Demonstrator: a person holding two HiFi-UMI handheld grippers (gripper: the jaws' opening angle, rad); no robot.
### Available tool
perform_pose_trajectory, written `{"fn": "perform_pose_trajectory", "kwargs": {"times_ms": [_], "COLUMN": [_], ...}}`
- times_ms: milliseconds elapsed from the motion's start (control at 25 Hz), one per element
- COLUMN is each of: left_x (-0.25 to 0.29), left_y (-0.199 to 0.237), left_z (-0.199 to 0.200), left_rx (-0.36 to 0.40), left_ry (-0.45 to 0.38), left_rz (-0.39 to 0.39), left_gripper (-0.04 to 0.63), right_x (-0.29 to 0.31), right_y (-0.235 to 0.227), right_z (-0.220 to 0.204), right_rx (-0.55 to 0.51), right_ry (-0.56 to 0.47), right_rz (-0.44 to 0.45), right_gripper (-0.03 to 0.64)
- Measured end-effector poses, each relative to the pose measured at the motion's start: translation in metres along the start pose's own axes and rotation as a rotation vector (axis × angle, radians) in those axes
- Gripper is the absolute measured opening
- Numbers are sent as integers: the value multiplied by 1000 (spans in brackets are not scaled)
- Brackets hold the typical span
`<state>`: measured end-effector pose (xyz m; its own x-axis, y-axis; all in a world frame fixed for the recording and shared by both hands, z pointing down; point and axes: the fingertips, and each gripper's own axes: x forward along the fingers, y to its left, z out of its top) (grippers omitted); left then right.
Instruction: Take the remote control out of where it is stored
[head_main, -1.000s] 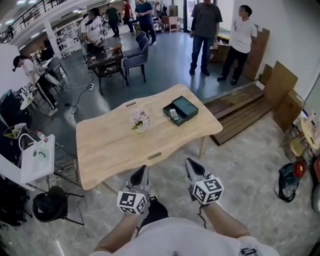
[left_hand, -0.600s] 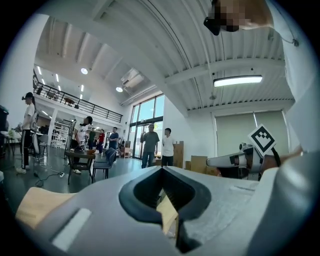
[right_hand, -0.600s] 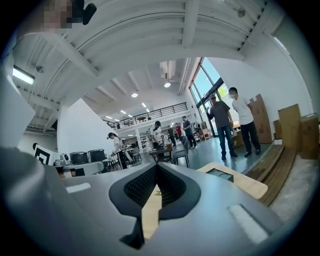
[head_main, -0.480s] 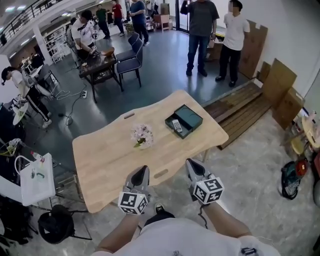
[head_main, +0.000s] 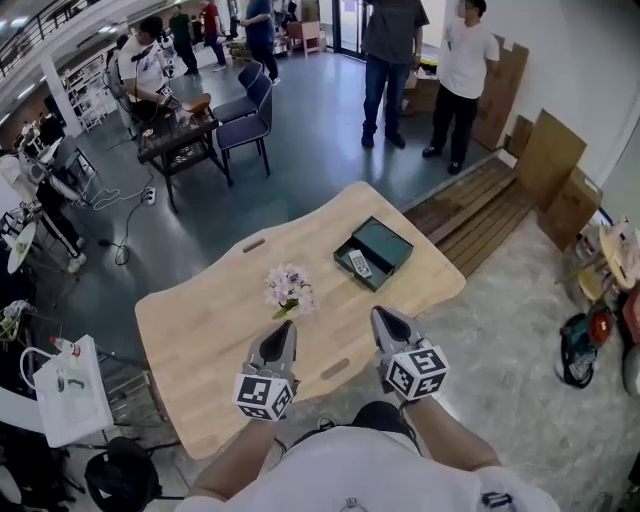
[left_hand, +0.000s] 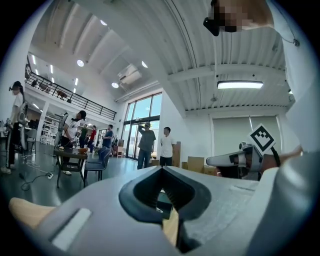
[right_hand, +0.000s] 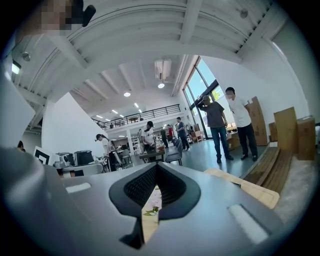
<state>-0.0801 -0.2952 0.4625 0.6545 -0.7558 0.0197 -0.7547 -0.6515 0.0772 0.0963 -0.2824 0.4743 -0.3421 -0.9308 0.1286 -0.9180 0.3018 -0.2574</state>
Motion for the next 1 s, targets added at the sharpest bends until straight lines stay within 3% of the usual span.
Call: {"fn": "perform_pose_trajectory", "kwargs": {"times_ms": [320, 760, 1000], "left_x": [39, 123, 156], "left_y": [42, 78, 93], "left_z": [-16, -17, -22], "left_rx": [-32, -40, -26], "left_ry": [20, 21, 41], "left_rz": [26, 181, 247], "left_gripper": [0, 0, 0], "right_x": [54, 150, 196], "right_y": [-24, -96, -128], "right_z": [-10, 5, -9], "right_rx": [9, 14, 20], "right_ry": [47, 122, 210], "right_rz": [-1, 114, 171], "right_gripper": [28, 28, 28]}}
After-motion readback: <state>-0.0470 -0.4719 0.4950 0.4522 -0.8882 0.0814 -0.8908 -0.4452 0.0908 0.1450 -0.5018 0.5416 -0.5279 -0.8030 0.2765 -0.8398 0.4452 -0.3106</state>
